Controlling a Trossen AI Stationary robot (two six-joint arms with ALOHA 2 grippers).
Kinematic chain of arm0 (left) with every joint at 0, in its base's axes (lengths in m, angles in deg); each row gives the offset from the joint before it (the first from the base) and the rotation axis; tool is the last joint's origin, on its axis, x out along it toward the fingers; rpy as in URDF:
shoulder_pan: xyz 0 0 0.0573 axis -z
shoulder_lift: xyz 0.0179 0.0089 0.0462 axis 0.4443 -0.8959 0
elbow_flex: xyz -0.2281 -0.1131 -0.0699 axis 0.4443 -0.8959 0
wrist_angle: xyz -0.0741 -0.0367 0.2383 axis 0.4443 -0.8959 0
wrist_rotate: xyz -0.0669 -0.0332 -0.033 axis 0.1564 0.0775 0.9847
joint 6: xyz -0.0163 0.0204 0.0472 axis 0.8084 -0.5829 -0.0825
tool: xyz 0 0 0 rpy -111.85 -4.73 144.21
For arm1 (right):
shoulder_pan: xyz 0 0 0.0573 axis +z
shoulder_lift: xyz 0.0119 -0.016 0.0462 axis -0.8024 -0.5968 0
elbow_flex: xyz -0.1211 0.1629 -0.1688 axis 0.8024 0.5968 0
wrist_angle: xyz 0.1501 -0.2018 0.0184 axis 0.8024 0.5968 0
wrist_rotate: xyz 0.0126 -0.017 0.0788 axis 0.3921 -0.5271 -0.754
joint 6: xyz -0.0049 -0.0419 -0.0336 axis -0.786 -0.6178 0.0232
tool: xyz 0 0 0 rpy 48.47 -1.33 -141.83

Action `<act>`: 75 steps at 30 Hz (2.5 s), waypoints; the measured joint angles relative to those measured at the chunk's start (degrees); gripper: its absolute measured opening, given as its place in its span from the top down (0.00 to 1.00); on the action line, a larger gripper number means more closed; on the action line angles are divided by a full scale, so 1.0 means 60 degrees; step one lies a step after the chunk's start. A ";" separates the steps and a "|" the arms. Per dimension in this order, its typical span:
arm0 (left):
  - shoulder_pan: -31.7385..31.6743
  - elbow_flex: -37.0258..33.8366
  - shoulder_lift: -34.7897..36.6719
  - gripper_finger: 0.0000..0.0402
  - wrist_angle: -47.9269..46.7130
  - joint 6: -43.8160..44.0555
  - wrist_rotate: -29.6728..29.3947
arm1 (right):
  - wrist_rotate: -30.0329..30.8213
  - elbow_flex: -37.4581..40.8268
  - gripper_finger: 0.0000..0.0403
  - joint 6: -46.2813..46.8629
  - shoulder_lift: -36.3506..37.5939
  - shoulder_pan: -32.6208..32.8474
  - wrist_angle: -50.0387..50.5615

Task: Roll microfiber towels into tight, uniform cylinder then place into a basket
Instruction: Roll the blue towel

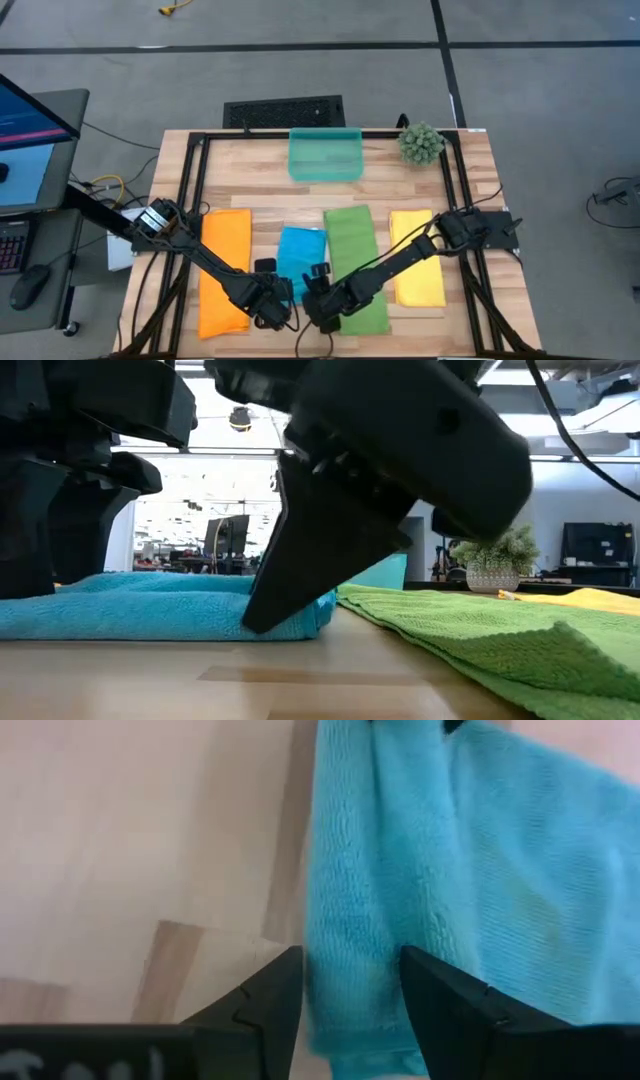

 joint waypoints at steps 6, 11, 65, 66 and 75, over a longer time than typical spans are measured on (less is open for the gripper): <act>0.0000 0.0000 0.0000 0.46 -0.0101 -0.0013 -0.0046 | -0.0078 -0.0029 0.56 0.0074 -0.0176 0.0010 0.0052; 0.0008 0.0011 0.0000 0.43 -0.0293 -0.0083 -0.0173 | -0.0130 -0.0015 0.58 0.0105 -0.0199 0.0010 0.0049; 0.1333 -0.1081 0.0299 0.43 0.1646 -0.0431 -0.2368 | -0.0723 0.0025 0.93 0.0773 -0.0206 -0.0158 -0.0111; 0.1333 -0.1112 0.0299 0.43 0.1666 -0.0358 -0.2363 | -0.0723 0.0025 0.93 0.0773 -0.0206 -0.0158 -0.0111; 0.1264 -0.1233 0.0321 0.47 0.1860 -0.0181 -0.2281 | -0.0727 0.0029 0.93 0.0770 -0.0210 -0.0130 -0.0158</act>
